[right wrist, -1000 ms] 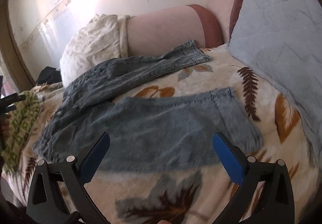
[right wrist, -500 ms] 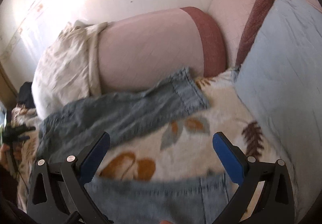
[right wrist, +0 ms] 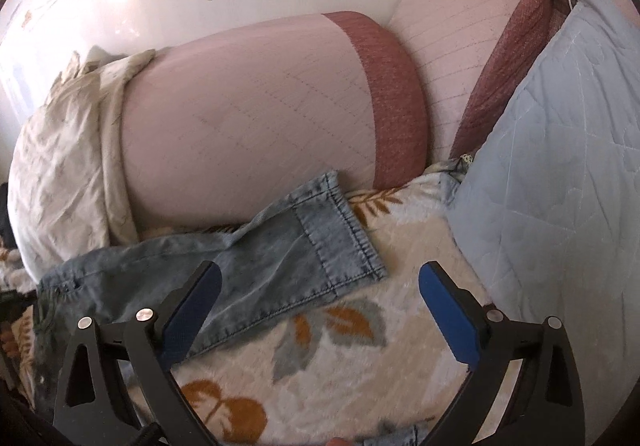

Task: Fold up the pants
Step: 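Grasp the jeans waistband with the left gripper while the right gripper grasps a leg hem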

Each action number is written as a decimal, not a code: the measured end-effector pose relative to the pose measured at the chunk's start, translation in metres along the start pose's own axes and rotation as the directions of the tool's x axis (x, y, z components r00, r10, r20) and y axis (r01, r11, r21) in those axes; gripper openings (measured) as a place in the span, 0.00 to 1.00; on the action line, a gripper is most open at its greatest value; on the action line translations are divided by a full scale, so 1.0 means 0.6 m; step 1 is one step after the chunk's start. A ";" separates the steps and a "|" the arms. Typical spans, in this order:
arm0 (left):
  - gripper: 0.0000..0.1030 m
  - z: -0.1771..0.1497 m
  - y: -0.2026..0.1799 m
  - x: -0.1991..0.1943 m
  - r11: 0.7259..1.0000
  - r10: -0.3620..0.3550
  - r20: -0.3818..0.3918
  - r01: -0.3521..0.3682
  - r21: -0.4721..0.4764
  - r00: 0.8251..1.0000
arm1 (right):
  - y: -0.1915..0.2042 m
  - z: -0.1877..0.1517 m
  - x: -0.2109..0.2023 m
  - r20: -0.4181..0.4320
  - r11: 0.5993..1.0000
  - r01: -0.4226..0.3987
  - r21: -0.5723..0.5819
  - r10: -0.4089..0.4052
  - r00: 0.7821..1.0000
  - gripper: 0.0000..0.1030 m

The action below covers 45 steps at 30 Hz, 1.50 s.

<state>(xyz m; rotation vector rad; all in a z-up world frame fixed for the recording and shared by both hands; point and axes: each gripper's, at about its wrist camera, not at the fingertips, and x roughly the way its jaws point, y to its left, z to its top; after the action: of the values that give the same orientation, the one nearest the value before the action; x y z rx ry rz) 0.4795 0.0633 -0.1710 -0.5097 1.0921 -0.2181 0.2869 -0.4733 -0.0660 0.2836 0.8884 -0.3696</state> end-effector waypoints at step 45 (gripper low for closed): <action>0.08 -0.027 0.035 -0.027 0.962 -0.257 0.184 0.234 0.139 0.949 | -0.053 0.103 0.278 -0.100 0.906 -0.107 0.410 0.161 0.982 0.75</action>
<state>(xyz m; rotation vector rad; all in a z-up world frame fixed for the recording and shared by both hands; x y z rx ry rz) 0.4560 0.0832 -0.1747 -0.5511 0.8122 -0.4378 0.4128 -0.5584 -0.1643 0.7556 0.9115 -0.4083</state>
